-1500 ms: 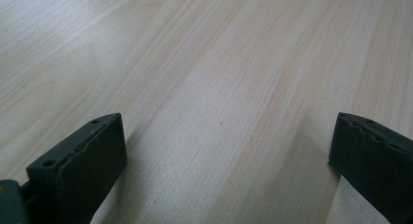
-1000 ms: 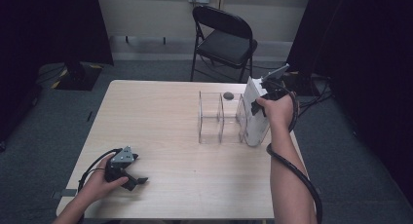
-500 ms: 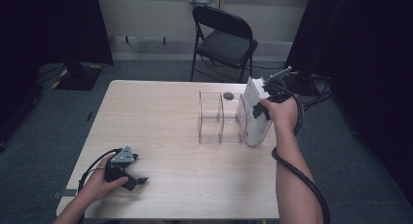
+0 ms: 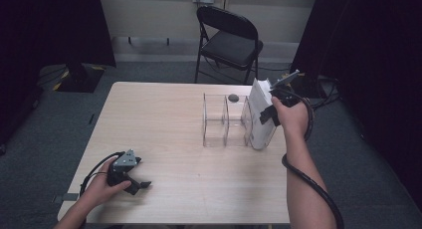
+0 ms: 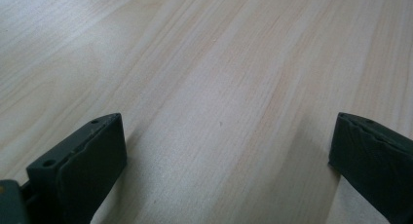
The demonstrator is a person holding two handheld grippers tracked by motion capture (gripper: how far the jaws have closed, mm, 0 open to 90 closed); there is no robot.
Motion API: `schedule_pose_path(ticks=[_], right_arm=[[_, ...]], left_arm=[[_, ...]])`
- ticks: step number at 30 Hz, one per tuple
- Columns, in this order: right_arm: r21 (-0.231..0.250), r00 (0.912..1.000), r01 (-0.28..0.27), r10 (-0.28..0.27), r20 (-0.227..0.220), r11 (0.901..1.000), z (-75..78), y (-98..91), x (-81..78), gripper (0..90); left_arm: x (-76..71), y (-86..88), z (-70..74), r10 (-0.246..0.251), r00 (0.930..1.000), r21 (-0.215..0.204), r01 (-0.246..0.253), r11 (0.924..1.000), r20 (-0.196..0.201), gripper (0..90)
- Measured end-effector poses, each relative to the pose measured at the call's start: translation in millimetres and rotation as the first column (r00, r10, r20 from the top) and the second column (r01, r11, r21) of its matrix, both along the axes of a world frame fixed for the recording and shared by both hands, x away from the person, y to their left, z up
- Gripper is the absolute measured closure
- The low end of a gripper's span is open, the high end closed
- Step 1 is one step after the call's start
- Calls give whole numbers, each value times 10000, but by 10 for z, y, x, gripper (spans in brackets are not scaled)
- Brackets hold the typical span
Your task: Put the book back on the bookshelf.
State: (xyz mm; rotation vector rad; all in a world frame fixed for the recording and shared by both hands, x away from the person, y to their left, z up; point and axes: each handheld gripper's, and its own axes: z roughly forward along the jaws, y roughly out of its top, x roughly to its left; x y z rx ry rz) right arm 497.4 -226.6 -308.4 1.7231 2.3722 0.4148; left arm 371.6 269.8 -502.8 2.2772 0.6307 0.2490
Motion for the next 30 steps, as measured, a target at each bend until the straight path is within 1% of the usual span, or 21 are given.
schedule_pose_path(ticks=[1, 3, 5, 8, 11, 17, 19, 20, 21, 22, 23, 24, 26, 30], right_arm=[[51, 10000, -44, 44, 40, 10000, 2, -4, -12, 161], [154, 9999, -141, 141, -18, 9998, 1, 1, -27, 154], [27, 9999, -133, 133, 54, 9999, 0, 4, -37, 167], [41, 9998, -188, 188, -1, 9998, 2, 6, -55, 160], [-76, 9997, -230, 230, 14, 9997, 10, 6, -80, 160], [-8, 9996, -281, 281, -37, 9996, 25, -14, -135, 162], [19, 9992, -395, 395, -96, 9992, 22, -9, -158, 163], [-54, 9989, -457, 456, -46, 9989, 17, -5, -170, 164], [-110, 9984, -549, 547, -119, 9984, 14, 1, -185, 164], [-94, 9985, -512, 510, -175, 9986, 15, 8, -197, 163], [-92, 9981, -600, 599, -108, 9982, 11, 11, -208, 163], [-111, 9982, -575, 573, -172, 9983, 11, 23, -221, 163], [-193, 9973, -718, 715, -176, 9972, 6, 32, -246, 164], [-125, 9959, -890, 888, -183, 9960, -13, 27, -282, 163]], left_arm=[[0, 0, 0, -1, 10000, -1, 1, 10000, 1, 0], [0, 0, 0, 1, 10000, -3, -1, 10000, 2, 0], [0, 0, 0, -1, 10000, 0, 1, 10000, 2, 0], [0, 0, 0, 1, 10000, -3, -1, 10000, 4, 0], [0, 0, 0, 2, 10000, -4, -2, 10000, 2, 0], [0, 0, 0, -1, 10000, -5, 1, 10000, 1, 0], [0, 0, 0, 0, 10000, -3, 0, 10000, 2, 0], [0, 0, 0, 0, 10000, -2, 0, 10000, 3, 0], [0, 0, 0, -1, 10000, -2, 1, 10000, 1, 0], [0, 0, 0, 0, 10000, -4, 0, 10000, 1, 0], [0, 0, 0, -1, 10000, 1, 1, 10000, 2, 0], [0, 0, 0, -1, 10000, -1, 1, 10000, 1, 0], [0, 0, 0, 0, 10000, -2, 0, 10000, 1, 0], [0, 0, 0, -2, 10000, -1, 2, 10000, 0, 0]])
